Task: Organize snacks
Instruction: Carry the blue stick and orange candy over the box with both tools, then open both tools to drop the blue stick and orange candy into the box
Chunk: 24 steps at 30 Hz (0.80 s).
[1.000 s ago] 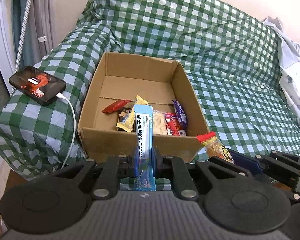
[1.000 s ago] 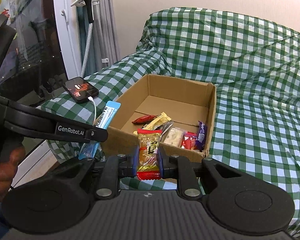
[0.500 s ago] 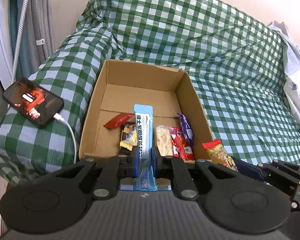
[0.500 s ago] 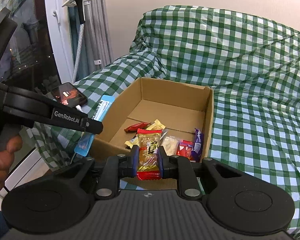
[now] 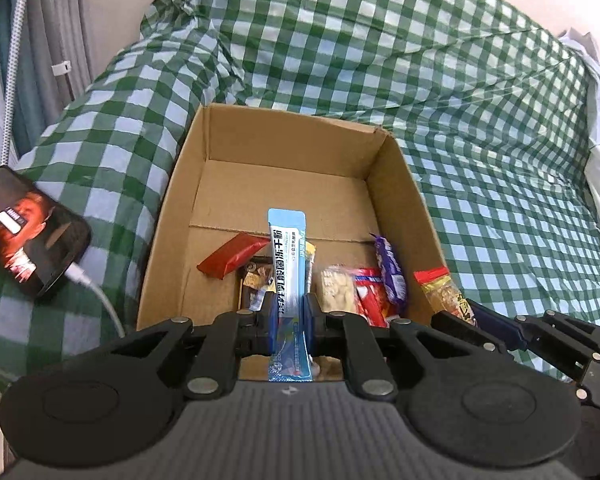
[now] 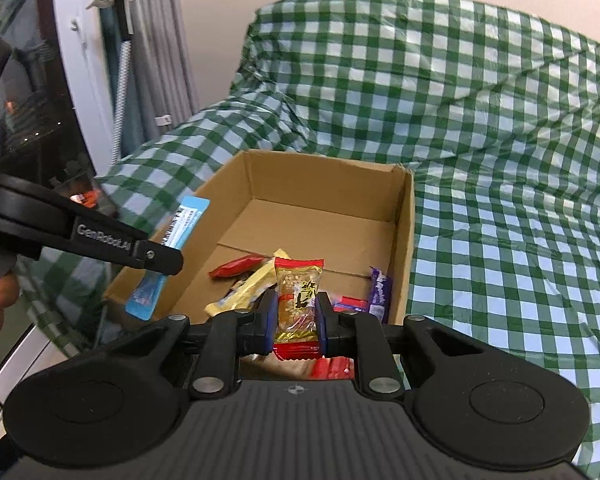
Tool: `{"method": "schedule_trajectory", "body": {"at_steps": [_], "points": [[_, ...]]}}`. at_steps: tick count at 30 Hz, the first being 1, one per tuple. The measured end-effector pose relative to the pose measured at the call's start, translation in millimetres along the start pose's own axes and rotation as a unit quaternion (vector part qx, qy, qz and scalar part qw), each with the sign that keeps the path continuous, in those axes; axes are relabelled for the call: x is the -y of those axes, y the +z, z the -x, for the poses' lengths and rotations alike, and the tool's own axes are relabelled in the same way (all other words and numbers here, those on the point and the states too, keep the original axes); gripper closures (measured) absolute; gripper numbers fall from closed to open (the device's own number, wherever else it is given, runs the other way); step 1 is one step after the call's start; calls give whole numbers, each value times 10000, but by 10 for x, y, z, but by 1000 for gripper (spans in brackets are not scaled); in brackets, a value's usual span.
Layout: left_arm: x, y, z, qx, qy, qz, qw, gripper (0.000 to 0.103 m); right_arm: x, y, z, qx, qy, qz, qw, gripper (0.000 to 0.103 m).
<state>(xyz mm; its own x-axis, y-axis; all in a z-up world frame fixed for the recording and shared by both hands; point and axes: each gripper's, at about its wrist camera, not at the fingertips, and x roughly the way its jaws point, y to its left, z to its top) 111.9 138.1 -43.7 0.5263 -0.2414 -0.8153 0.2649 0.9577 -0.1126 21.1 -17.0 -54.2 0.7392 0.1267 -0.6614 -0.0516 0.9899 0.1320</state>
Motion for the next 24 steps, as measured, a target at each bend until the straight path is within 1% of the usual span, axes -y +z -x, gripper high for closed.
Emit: {"method": "schedule_trajectory", "body": {"at_steps": [10, 14, 15, 16, 17, 18, 19, 20, 21, 22, 24], "points": [[-113, 257, -557, -324, 175, -55, 9993, 89, 162, 123, -610, -169, -62, -155, 9997, 82], [-136, 316, -675, -344, 262, -96, 9990, 86, 202, 171, -790, -179, -127, -154, 9996, 82], [-135, 329, -684, -312, 325, -117, 9989, 83, 210, 186, -825, -175, -115, -162, 9996, 81], [-138, 341, -690, -279, 373, -147, 9988, 64, 217, 204, -852, -157, -100, -180, 9997, 81], [-143, 352, -685, -264, 425, -155, 9986, 24, 226, 223, -863, -133, -101, -197, 9997, 70], [-146, 362, -667, -212, 565, -120, 9981, 12, 230, 243, -869, -107, -155, -205, 9996, 43], [-171, 357, -623, -16, 877, -16, 9961, 0, 232, 255, -854, -50, -285, -210, 9994, 32], [-174, 348, -586, 149, 930, -3, 9956, 0, 233, 256, -825, 23, -433, -211, 9988, 15], [-187, 337, -558, 201, 881, -34, 9959, 0, 237, 249, -790, 85, -512, -199, 9985, 7], [-196, 327, -551, 104, 820, -63, 9966, 0, 242, 238, -750, 111, -528, -161, 9984, 7], [-201, 295, -547, -113, 818, -59, 9966, 0, 244, 206, -684, 55, -547, -109, 9984, 4]]}}
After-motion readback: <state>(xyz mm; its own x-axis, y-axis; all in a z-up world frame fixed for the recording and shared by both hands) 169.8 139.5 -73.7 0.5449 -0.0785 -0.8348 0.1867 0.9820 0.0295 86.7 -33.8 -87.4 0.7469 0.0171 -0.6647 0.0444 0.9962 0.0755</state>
